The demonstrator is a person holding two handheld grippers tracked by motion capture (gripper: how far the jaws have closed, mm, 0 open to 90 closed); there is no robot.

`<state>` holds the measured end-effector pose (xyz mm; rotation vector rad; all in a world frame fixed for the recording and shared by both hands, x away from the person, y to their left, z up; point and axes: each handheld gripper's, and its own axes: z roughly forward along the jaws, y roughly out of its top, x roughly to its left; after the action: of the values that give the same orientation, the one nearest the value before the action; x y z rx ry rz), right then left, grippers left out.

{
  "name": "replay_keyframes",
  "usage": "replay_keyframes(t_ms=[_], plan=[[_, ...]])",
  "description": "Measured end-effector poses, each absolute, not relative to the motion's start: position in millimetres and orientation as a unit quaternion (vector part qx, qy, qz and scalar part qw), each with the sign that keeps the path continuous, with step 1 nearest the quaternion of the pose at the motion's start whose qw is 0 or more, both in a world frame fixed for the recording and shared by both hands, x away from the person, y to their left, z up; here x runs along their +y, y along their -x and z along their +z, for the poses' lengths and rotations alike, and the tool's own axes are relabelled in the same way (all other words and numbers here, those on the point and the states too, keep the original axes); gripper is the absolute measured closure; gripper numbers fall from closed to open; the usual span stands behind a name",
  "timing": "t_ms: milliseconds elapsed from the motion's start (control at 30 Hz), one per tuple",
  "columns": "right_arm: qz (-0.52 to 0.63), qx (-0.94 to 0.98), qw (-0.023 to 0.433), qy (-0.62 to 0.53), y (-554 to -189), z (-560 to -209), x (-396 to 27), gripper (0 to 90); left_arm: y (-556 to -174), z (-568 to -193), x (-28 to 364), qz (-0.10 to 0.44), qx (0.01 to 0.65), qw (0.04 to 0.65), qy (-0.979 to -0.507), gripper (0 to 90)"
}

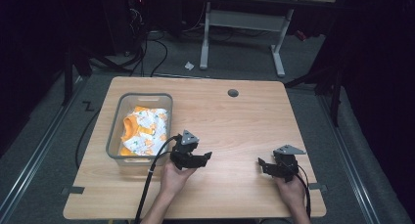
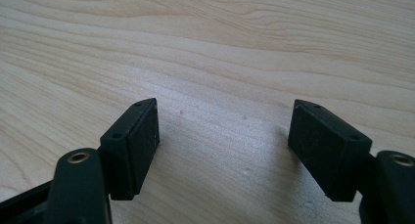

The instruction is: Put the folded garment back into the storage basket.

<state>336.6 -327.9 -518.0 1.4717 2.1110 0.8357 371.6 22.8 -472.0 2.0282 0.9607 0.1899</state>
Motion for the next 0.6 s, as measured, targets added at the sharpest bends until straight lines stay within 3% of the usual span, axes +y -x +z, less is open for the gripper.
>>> replay_keyframes(t_ms=[600], plan=[[0.302,0.761,0.216,-0.531,-337,-518,-328,27.6,-370,-502,14,0.092,0.393,0.399,-0.823,35.5]])
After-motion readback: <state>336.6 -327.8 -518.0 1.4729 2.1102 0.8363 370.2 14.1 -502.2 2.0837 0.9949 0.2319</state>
